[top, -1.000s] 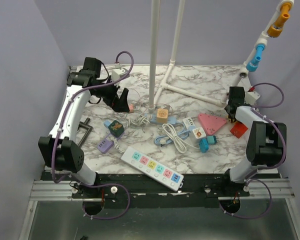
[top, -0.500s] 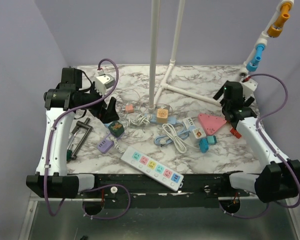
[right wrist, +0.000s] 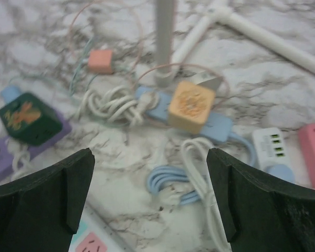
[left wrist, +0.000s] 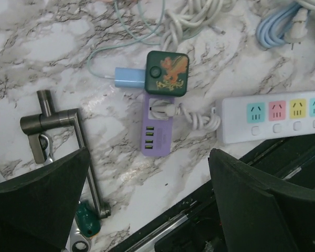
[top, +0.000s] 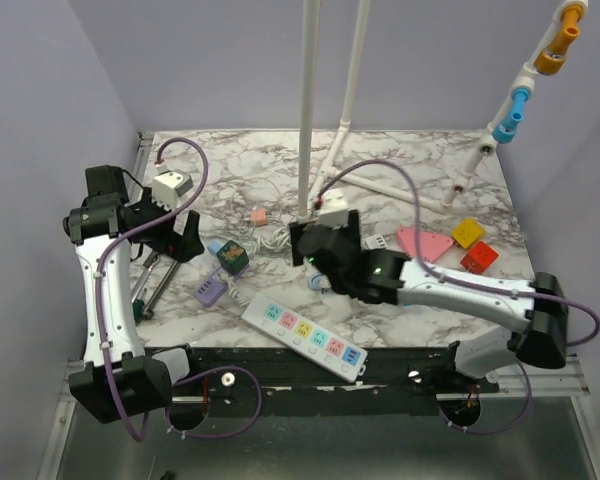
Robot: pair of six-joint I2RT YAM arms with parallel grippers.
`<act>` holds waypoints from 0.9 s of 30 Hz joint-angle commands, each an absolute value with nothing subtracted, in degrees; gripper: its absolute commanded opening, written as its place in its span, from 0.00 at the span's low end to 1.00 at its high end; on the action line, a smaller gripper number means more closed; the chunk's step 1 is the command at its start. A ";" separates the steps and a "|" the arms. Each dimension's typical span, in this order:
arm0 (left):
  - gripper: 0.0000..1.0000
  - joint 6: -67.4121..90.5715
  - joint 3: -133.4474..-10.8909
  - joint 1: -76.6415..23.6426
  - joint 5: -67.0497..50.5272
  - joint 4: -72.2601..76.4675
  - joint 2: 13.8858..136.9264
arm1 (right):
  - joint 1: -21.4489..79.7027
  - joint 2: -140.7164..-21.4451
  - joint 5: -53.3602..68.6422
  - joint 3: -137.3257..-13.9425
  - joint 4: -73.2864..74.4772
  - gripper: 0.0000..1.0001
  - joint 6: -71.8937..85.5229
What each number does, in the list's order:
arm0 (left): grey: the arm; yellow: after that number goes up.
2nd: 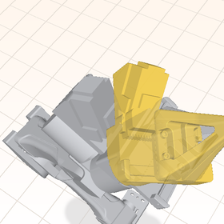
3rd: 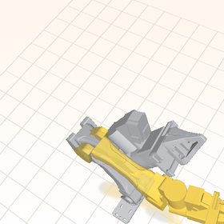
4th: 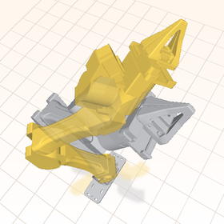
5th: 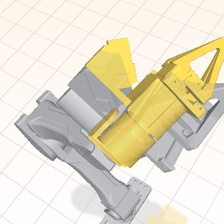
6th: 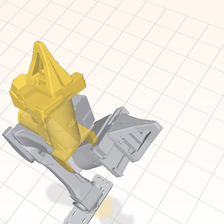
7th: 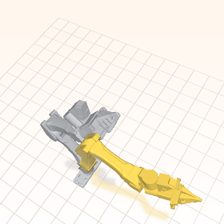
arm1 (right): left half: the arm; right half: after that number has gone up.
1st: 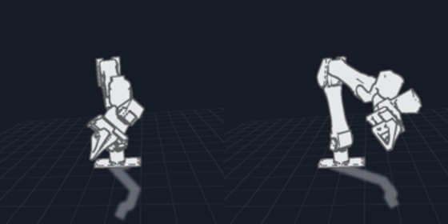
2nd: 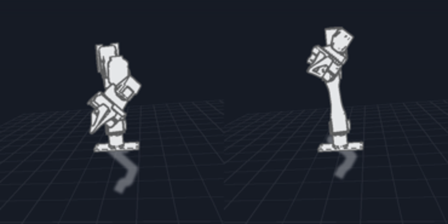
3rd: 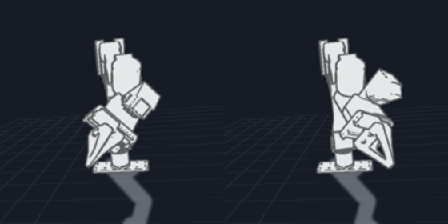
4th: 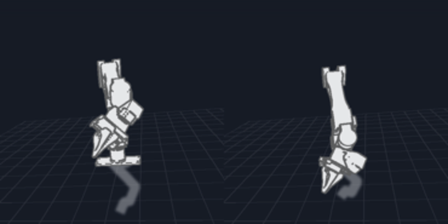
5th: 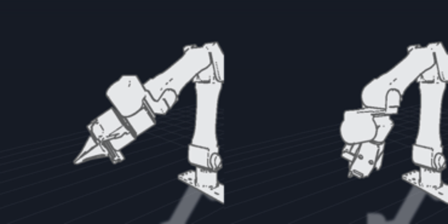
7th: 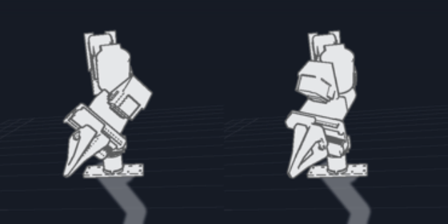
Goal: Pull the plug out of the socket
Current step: Remove the plug from the socket.
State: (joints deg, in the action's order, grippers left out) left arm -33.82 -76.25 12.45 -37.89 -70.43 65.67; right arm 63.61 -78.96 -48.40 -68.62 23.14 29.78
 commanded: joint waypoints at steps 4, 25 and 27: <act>0.99 -47.72 -73.24 25.30 -41.49 -77.72 73.30 | 74.29 -95.39 -35.13 -72.06 9.88 0.94 20.72; 0.98 -49.62 -69.41 30.26 -42.81 -75.62 66.26 | 65.39 -116.54 5.02 -83.08 -4.26 0.89 23.40; 0.99 -49.42 -69.81 30.24 -43.46 -76.17 66.44 | 65.23 -117.67 5.68 -83.78 -3.53 0.88 23.80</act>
